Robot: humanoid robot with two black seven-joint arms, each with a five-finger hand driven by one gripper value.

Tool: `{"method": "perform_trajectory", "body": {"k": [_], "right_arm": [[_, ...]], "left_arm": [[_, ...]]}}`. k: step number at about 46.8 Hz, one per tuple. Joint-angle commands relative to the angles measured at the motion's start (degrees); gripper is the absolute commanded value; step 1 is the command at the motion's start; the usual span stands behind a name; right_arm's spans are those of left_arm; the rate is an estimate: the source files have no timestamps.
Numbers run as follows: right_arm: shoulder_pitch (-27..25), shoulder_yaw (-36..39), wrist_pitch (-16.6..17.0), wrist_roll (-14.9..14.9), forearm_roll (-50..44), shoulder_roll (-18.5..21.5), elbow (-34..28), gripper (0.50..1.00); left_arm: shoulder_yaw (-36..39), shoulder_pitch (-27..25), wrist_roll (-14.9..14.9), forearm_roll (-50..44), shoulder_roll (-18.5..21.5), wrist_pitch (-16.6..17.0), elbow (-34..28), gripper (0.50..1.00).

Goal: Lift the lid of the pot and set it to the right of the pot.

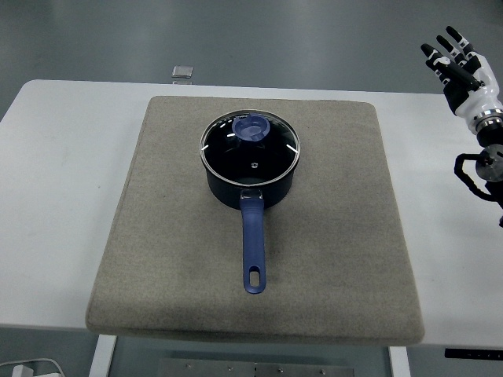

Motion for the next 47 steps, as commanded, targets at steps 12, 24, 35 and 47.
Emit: {"method": "perform_trajectory", "body": {"k": [12,24,35,47], "right_arm": [[0.5,0.0,-0.4,1.5,-5.2,-0.9,0.0,0.909],[3.7,-0.2,0.2,1.5,-9.1,-1.9,0.4,0.909],[5.9,-0.3,0.5,1.6,-15.2,-1.7,0.8,0.909],[10.0,-0.3,2.6,4.1,-22.9,-1.8,2.2,0.909]], "left_arm": [[0.0,0.0,0.0,0.0,0.0,0.0,0.0,1.000],[0.0,0.0,0.0,0.0,0.0,0.0,0.0,1.000],[0.0,0.0,0.0,0.0,0.0,0.0,0.0,1.000],[0.0,0.0,0.0,0.0,0.0,0.0,0.0,1.000]]}}
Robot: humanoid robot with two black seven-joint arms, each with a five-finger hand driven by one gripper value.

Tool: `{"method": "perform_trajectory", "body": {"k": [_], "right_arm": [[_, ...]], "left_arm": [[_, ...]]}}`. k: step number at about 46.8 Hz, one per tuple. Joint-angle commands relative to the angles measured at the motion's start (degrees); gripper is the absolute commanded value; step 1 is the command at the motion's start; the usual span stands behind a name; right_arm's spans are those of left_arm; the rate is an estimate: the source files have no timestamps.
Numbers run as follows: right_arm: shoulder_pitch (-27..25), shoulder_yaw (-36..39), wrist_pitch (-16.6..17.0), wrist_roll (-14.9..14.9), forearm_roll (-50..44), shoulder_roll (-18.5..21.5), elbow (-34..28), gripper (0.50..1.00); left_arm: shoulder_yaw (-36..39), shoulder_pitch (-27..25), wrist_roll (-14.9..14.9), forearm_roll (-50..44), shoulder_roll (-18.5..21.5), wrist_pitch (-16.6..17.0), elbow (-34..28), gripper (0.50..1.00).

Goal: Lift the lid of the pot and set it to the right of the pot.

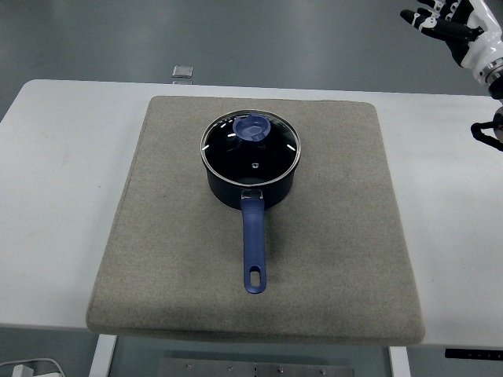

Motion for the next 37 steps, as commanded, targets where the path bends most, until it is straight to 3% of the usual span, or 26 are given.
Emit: {"method": "perform_trajectory", "body": {"k": [1,11,21,37], "right_arm": [[1.3,-0.1,0.4,2.3,-2.4,-0.1,1.2,0.909],[3.6,0.0,5.9,3.7,-6.9,-1.1,3.4,0.909],[4.3,0.0,6.6,7.4,-13.5,-1.2,7.2,0.909],[6.9,0.4,6.6,7.5,-27.1,-2.7,18.5,0.909]], "left_arm": [[0.0,0.0,0.0,0.0,0.0,0.0,0.0,1.000],[-0.1,0.0,0.0,0.0,0.0,0.0,0.0,1.000],[0.0,0.0,0.0,0.0,0.0,0.0,0.0,1.000],[0.0,0.0,0.0,0.0,0.0,0.0,0.0,1.000]]}}
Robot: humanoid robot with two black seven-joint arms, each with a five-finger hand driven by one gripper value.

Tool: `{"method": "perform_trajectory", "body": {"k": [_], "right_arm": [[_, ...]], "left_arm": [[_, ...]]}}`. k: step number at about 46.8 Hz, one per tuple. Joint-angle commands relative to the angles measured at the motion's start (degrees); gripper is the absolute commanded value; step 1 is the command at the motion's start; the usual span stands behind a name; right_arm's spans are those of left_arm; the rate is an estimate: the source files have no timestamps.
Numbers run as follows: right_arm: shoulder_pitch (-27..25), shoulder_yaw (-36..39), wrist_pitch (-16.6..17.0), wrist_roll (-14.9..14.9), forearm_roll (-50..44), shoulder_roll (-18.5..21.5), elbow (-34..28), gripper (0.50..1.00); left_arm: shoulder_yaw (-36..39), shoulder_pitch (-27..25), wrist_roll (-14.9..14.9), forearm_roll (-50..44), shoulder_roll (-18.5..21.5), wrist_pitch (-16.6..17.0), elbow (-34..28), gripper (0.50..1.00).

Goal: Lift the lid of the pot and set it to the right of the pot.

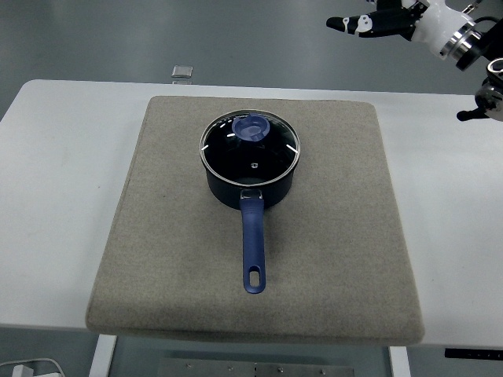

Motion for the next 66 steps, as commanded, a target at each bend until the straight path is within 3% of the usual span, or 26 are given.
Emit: {"method": "perform_trajectory", "body": {"k": [1,21,34,51,57,66], "right_arm": [[1.1,-0.1,0.0,0.0,-3.3,0.0,2.1,0.909],[6.8,-0.5,0.3,0.0,-26.9,0.8,9.3,0.909],[6.9,-0.5,-3.1,0.0,-40.8,1.3,14.0,0.909],[7.1,-2.2,-8.2,0.0,-51.9,2.3,14.6,0.909],[7.2,-4.5,-11.0,0.0,-53.5,2.3,15.9,0.909],[7.1,-5.4,-12.5,0.0,-53.8,2.3,16.1,0.909]], "left_arm": [[0.0,0.0,0.0,0.0,0.0,0.0,0.0,1.000],[0.0,0.0,0.0,0.0,0.0,0.0,0.0,1.000],[0.0,0.0,0.0,0.0,0.0,0.0,0.0,1.000],[0.0,0.0,0.0,0.0,0.0,0.0,0.0,1.000],[0.0,0.0,0.0,0.0,0.0,0.0,0.0,1.000],[-0.1,0.0,0.0,0.0,0.0,0.0,0.0,1.000]]}}
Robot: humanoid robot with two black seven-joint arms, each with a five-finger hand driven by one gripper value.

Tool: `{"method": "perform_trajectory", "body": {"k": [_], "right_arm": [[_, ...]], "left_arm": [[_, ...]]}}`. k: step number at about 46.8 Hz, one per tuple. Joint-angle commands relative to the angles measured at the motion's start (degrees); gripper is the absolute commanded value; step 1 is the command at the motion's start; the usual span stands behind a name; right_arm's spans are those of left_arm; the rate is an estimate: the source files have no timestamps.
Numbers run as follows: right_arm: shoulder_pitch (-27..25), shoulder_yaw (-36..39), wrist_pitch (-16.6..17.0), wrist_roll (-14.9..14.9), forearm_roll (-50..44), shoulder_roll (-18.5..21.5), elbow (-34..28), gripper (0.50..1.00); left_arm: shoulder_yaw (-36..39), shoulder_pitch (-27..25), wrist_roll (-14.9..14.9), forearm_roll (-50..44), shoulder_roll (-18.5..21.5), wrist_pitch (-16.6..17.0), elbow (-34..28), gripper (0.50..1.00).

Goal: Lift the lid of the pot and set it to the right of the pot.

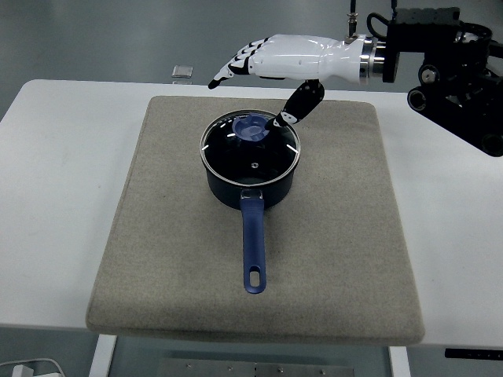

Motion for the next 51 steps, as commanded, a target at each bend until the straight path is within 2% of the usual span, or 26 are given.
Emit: {"method": "perform_trajectory", "body": {"k": [1,6,15,26,32,48,51], "right_arm": [[-0.2,-0.5,-0.4,0.0,-0.2,0.1,0.0,0.909],[-0.3,-1.5,-1.5,0.0,-0.8,0.4,0.0,0.909],[-0.4,-5.1,-6.3,0.0,-1.2,0.6,-0.2,0.909],[-0.7,-5.0,-6.8,0.0,-1.2,0.9,-0.6,0.909],[-1.0,-5.4,-8.2,0.0,-1.2,1.2,-0.7,0.909],[-1.7,-5.1,-8.5,0.0,-1.2,1.3,-0.9,0.909],[-1.9,-5.2,-9.4,0.0,-1.2,1.4,-1.1,0.909]], "left_arm": [[0.0,0.0,0.0,0.0,0.0,0.0,0.0,1.000],[-0.1,0.0,0.0,0.0,0.0,0.0,0.0,1.000],[0.0,0.0,0.0,0.0,0.0,0.0,0.0,1.000],[0.0,0.0,0.0,0.0,0.0,0.0,0.0,1.000],[0.0,0.0,0.0,0.0,0.0,0.0,0.0,1.000],[0.0,0.0,0.0,0.0,0.0,0.0,0.0,1.000],[0.0,0.0,0.0,0.0,0.0,0.0,0.0,1.000]]}}
